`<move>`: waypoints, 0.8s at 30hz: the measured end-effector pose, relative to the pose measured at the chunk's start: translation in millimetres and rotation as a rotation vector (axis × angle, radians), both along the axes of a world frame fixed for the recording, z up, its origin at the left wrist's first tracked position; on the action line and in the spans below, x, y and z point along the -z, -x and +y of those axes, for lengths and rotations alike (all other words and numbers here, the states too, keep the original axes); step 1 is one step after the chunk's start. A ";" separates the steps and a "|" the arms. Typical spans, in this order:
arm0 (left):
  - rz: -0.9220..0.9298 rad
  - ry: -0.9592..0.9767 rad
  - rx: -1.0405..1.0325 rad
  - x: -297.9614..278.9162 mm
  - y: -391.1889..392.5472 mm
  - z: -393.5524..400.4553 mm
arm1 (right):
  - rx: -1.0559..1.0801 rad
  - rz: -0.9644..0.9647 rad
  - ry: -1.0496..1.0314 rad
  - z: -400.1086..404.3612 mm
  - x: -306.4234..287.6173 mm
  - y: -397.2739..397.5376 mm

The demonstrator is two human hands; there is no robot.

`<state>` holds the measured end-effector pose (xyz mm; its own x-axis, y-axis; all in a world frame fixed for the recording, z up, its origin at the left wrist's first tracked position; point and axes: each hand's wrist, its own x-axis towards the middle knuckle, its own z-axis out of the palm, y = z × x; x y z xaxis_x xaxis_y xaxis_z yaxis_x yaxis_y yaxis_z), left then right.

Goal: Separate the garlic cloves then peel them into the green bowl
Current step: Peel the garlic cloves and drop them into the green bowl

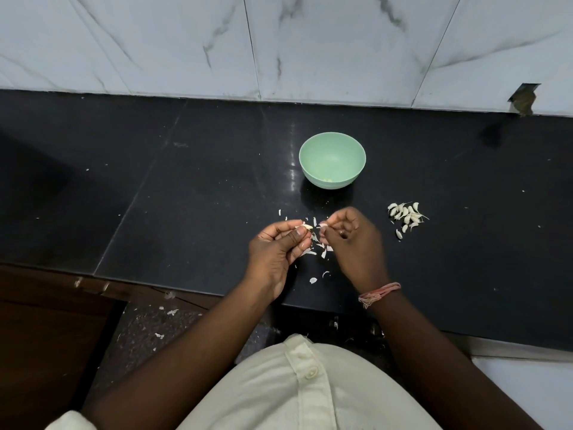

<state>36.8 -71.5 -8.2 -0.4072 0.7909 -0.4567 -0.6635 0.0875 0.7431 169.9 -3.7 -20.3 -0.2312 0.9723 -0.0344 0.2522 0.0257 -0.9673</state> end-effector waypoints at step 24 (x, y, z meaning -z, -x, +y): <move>0.220 -0.067 0.053 -7.1 1.8 2.0 | -0.019 0.011 -0.038 -13.5 -14.6 9.5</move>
